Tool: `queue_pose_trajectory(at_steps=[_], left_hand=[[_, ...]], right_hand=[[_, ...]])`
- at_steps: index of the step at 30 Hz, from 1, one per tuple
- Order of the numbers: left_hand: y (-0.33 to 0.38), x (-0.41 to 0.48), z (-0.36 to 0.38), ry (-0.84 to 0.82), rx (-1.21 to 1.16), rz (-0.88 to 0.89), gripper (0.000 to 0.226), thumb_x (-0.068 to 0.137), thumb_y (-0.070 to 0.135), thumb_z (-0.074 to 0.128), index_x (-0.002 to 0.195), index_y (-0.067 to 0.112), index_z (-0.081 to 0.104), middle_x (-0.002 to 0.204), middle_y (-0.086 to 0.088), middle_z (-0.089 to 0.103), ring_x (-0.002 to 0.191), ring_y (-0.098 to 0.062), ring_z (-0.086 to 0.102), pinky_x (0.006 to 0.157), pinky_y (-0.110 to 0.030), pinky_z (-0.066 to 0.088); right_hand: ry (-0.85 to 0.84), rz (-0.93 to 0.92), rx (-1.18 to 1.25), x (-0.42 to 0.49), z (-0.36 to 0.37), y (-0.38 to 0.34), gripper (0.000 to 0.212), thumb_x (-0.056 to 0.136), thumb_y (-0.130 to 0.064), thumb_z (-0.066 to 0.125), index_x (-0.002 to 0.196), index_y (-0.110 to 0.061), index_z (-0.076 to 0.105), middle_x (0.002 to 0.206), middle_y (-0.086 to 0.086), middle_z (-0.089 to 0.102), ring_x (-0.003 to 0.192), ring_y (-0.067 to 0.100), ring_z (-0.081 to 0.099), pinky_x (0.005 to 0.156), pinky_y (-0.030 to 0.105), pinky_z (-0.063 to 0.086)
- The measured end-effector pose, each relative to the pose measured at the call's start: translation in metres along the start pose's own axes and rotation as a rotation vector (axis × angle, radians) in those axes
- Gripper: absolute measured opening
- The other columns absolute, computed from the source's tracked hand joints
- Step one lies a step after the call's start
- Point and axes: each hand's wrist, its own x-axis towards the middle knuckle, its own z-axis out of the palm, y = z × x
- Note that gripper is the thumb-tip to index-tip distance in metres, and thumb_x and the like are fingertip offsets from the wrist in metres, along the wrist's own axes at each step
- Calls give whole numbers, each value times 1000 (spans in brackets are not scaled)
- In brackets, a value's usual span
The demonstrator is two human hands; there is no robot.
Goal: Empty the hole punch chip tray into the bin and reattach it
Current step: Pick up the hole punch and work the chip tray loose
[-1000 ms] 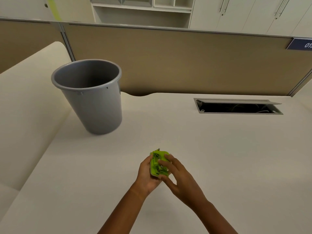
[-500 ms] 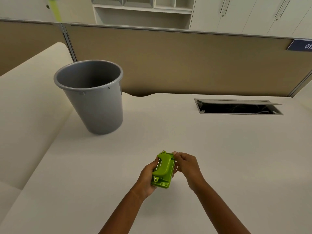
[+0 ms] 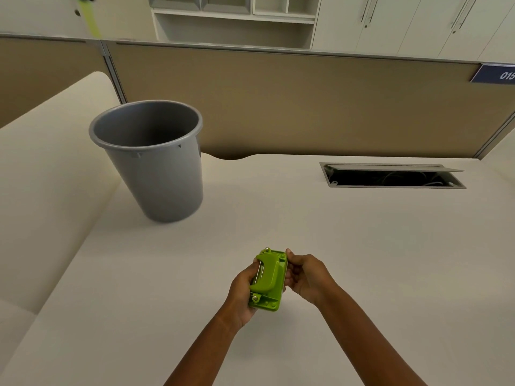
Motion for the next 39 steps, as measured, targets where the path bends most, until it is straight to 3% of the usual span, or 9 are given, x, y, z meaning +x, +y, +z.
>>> queue_pose_trajectory(at_steps=[9,14,17,19,21,23,27,32,39], left_hand=[[-3,1,2,-28,-25,-5,35,93,33,41,91,11,69,74,-9,77,62,-20,73,54,-29,59],[-4,1,5,1,-60,31,30,94,33,39,102,20,66,71,-5,77,60,-16,72,57,-26,58],[-1,3,7,44,-129,68,42,97,35,31,119,11,57,78,-9,74,67,-20,70,56,-26,58],[3,4,8,55,-193,95,47,98,36,25,130,11,48,92,-13,66,80,-23,63,65,-33,54],[7,4,8,61,-248,115,49,99,37,21,136,12,40,96,-13,62,84,-23,59,67,-33,53],[9,5,7,59,-302,125,49,99,37,21,139,13,37,96,-13,61,84,-22,58,58,-27,56],[9,4,7,41,-299,130,50,99,38,20,140,14,36,95,-13,62,87,-21,58,56,-26,57],[5,5,7,12,-345,137,49,99,37,21,137,12,40,75,-9,74,89,-24,59,55,-27,57],[5,5,7,-25,-350,100,49,99,37,20,136,12,41,75,-10,76,85,-22,66,57,-29,58]], right_hand=[[-17,79,116,4,0,6,35,94,-16,42,61,-8,51,35,-3,39,31,9,31,37,19,28],[-12,-30,77,-1,3,10,29,93,-19,48,69,-7,60,44,-1,47,35,8,42,38,18,42],[-46,-144,16,-7,4,15,29,94,-11,43,75,-8,65,63,1,64,58,11,60,55,19,51],[-55,-167,-8,-11,4,21,27,93,-7,42,79,-7,65,80,4,66,75,16,62,65,22,53],[-39,-155,0,-14,2,28,25,93,-5,41,82,-5,64,88,8,66,82,17,63,70,22,53],[-55,-133,-11,-16,2,36,28,94,-4,39,84,-6,65,91,9,66,84,16,64,73,21,51],[-73,-72,51,-17,3,42,28,95,-3,38,86,-3,65,89,11,69,80,18,68,71,25,56],[-54,-42,113,-17,6,42,30,95,-1,36,87,-1,64,84,13,71,74,19,70,68,26,57],[-38,5,257,-17,4,46,34,95,2,33,78,2,63,59,8,75,61,19,71,65,30,57]])
